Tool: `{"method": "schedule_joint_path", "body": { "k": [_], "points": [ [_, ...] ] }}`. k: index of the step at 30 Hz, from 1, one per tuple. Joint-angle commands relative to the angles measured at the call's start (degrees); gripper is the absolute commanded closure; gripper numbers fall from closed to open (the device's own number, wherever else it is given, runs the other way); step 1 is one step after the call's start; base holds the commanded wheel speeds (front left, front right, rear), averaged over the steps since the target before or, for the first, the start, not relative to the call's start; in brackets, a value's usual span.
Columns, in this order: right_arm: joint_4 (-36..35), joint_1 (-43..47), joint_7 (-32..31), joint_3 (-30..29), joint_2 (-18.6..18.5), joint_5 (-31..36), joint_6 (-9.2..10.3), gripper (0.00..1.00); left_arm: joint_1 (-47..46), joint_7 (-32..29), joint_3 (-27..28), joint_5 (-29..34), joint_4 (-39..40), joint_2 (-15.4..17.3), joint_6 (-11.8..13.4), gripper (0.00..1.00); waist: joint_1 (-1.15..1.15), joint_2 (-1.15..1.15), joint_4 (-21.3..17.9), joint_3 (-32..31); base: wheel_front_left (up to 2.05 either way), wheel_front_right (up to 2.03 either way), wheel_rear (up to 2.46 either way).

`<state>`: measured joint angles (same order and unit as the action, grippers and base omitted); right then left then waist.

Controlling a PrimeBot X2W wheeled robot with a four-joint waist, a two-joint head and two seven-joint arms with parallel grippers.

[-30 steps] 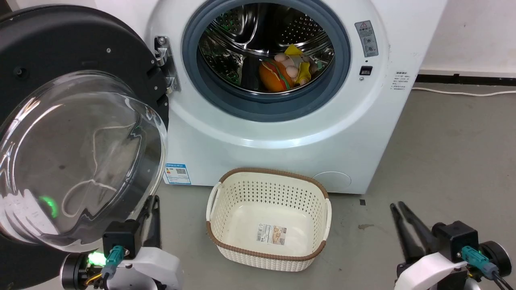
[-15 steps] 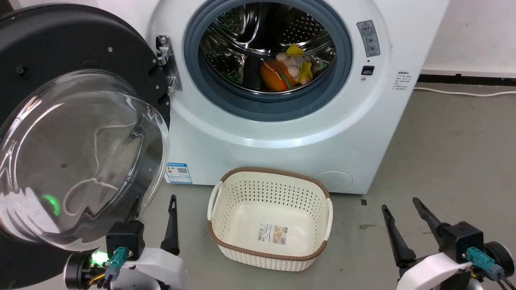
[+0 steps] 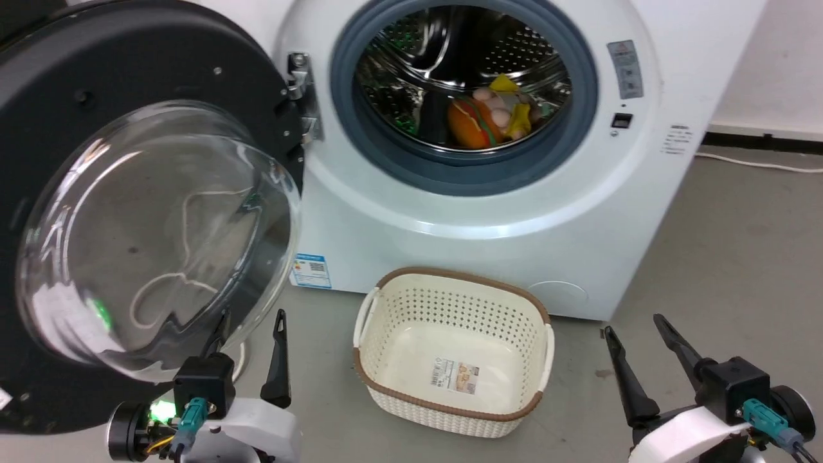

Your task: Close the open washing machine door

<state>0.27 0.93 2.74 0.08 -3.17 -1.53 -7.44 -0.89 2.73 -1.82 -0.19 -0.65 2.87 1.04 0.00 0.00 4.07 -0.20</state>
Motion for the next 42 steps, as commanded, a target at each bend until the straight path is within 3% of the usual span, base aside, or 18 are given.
{"method": "schedule_joint_path", "body": {
  "k": [1, 20, 42],
  "points": [
    [-0.3, 0.8, 0.7, 0.2, 0.1, -0.5, -0.01, 0.0, -0.3, 0.7, -0.2, -0.3, -0.2, 0.1, 0.3, 0.0, 0.0, 0.0, 0.9, -0.2, 0.0, 0.0, 0.0],
    [0.9, -1.2, 3.0, 5.2, -0.4, -0.6, -0.02, 0.0, 1.6, 3.0, 0.7, -0.7, 2.0, 0.4, 2.4, 0.0, 0.0, 0.0, 7.6, 0.7, 0.0, 0.0, 0.0],
    [2.1, -2.0, 5.5, 8.8, -1.7, -1.9, -0.02, 0.0, 3.2, 5.5, 0.9, -0.9, 3.6, 0.2, 4.4, 0.0, 0.0, 0.0, 12.5, 0.6, -0.06, -0.06, -0.06]
  ]
}}
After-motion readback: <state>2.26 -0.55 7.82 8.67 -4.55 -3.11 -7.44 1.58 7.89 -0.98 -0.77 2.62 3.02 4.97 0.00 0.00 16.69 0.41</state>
